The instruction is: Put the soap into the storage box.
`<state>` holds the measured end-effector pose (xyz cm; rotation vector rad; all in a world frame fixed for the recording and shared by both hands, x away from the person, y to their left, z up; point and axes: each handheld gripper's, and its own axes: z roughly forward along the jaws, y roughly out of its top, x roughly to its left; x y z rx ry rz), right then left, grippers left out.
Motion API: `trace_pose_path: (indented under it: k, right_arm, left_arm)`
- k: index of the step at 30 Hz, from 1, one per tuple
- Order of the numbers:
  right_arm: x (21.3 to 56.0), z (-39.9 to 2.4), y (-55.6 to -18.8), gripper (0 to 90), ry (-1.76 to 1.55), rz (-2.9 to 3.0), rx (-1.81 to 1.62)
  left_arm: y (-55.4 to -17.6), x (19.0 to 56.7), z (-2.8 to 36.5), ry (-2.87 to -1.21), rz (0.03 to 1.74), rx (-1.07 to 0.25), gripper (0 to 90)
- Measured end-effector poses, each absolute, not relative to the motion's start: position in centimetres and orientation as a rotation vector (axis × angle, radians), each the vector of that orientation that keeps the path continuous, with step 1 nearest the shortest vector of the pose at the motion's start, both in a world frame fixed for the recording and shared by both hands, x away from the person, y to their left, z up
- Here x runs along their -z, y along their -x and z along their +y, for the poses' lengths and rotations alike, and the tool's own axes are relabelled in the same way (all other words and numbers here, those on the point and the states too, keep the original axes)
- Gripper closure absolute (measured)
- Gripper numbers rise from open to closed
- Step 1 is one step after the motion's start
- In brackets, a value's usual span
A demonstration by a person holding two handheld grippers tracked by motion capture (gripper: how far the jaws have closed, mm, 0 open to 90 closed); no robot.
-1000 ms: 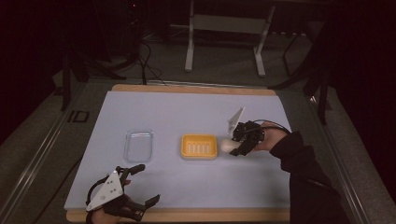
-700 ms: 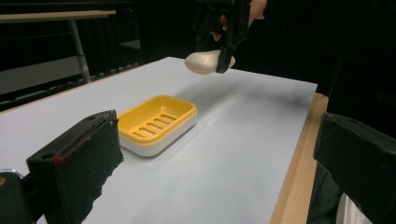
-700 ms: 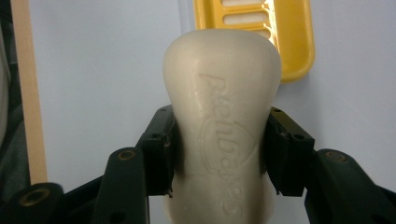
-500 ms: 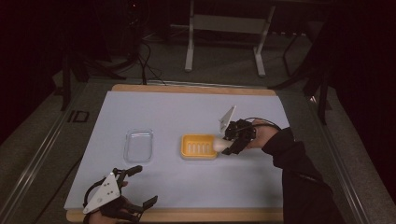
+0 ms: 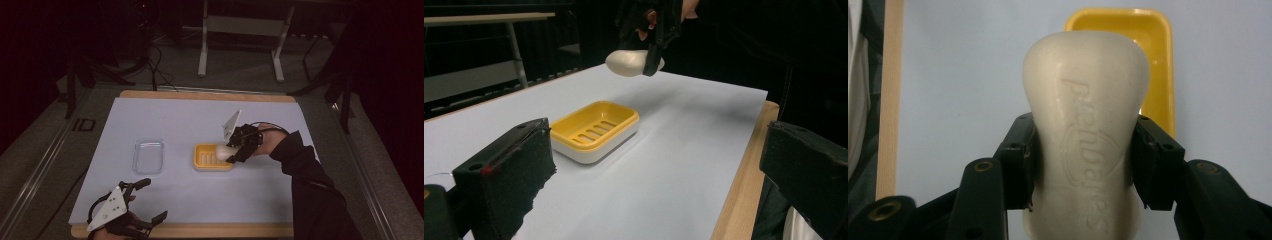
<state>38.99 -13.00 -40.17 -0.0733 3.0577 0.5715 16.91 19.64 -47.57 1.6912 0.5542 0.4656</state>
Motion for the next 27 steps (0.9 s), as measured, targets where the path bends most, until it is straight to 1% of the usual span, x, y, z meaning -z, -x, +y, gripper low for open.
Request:
trace_pose_path:
  k: [7,12,15,22,27]
  right_arm:
    - [39.4,-12.0,-39.0,49.8,0.149,3.030,-0.654]
    - [38.4,-11.7,-39.2,49.8,0.176,2.995,-0.787]
    - [38.4,-11.5,-39.3,49.8,0.178,2.984,-0.789]
    - [39.3,-10.9,-39.7,49.9,0.197,2.967,-0.828]
    - [40.8,-10.5,-40.2,49.9,0.206,2.973,-0.859]
  left_arm:
    - [-16.9,47.5,19.7,-1.690,0.557,-0.466,1.1]
    - [-16.9,47.6,19.7,-1.691,0.556,-0.466,1.1]
    - [-16.9,47.6,19.7,-1.691,0.556,-0.465,1.1]
    - [-16.9,47.6,19.7,-1.687,0.554,-0.464,1.1]
    - [-16.9,47.5,19.8,-1.686,0.553,-0.465,1.1]
